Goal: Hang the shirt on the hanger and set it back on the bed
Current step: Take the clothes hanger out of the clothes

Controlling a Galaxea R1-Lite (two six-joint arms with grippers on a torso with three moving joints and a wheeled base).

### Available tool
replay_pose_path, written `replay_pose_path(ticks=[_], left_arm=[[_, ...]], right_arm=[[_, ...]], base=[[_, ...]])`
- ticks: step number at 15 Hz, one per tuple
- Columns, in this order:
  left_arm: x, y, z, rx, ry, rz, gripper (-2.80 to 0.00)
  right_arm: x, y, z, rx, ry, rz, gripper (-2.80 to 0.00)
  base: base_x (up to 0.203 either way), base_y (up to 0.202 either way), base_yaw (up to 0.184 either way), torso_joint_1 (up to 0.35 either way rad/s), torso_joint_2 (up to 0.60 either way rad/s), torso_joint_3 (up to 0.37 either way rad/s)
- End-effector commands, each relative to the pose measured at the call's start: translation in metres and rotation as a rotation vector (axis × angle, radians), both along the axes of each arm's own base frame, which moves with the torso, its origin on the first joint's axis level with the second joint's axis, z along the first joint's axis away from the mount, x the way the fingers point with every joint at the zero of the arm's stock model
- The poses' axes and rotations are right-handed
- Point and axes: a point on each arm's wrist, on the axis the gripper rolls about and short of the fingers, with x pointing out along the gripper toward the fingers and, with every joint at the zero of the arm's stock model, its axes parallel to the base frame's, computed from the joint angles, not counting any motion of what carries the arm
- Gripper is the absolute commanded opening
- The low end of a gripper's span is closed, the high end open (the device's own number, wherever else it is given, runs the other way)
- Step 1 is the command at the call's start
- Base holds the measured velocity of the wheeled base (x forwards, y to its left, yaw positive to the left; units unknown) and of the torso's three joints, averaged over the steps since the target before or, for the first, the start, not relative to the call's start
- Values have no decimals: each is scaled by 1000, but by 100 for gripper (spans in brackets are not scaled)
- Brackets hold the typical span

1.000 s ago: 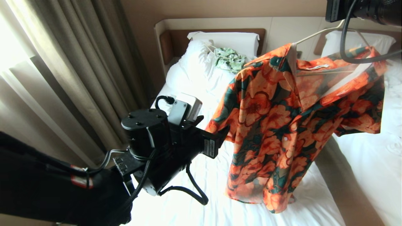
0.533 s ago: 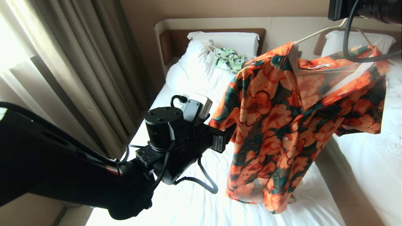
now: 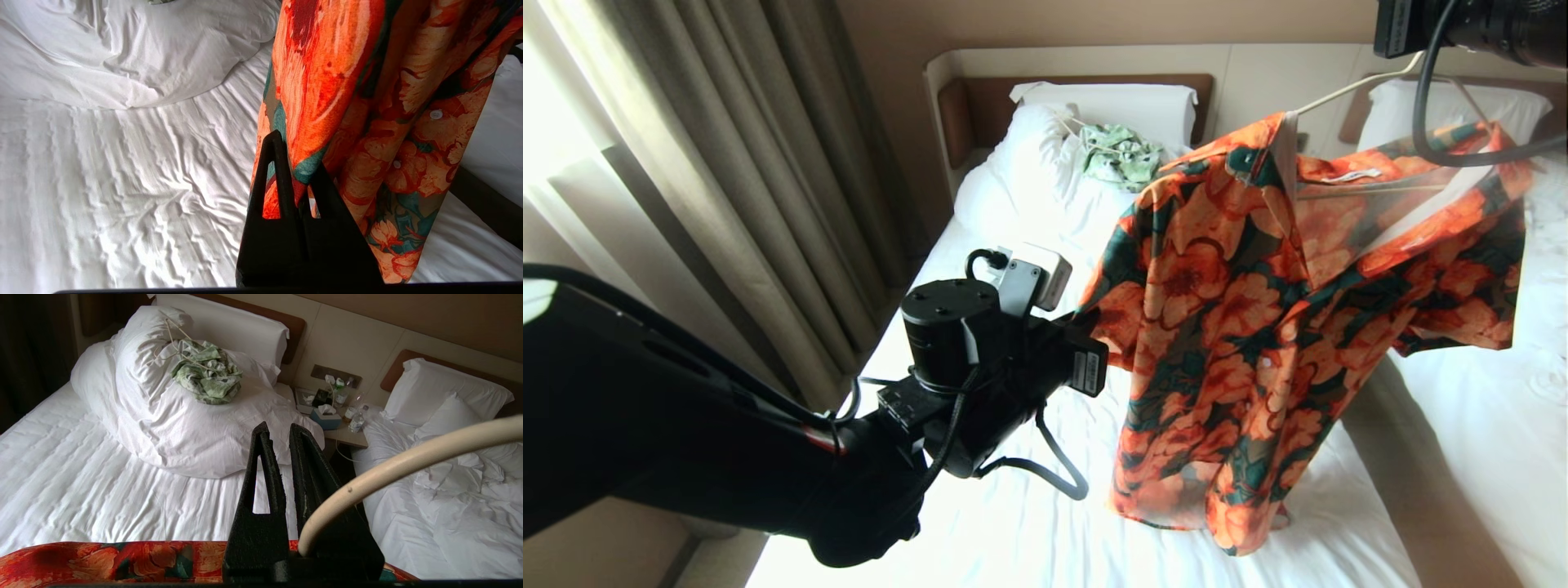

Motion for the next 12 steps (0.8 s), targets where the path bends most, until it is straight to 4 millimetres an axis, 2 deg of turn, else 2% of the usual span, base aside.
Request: replay_pose_path(ticks=[1,4,8,11,12], left_arm=[[0,0,-1,0,2,1,-280],[-1,4,-9,-2,2,12,-280],[8,16,-36,0,-1,64,-280],[11,19,-40,2,6,78,-280],[10,20,-34,-8,-7,80,-280]], right_arm=[[1,0,-1,-2,1,-3,-280],[0,-1,1,-1,-6,-8,-280],[-1,-4,4,-2,-17,-16,-280],[0,-8,6,-5,-21,-31,-280],[-1,-8,6,-5,-22,-31,-280]], base=[[0,0,0,0,0,0],[0,0,0,0,0,0],[0,0,0,0,0,0],[0,0,0,0,0,0],[0,0,0,0,0,0]])
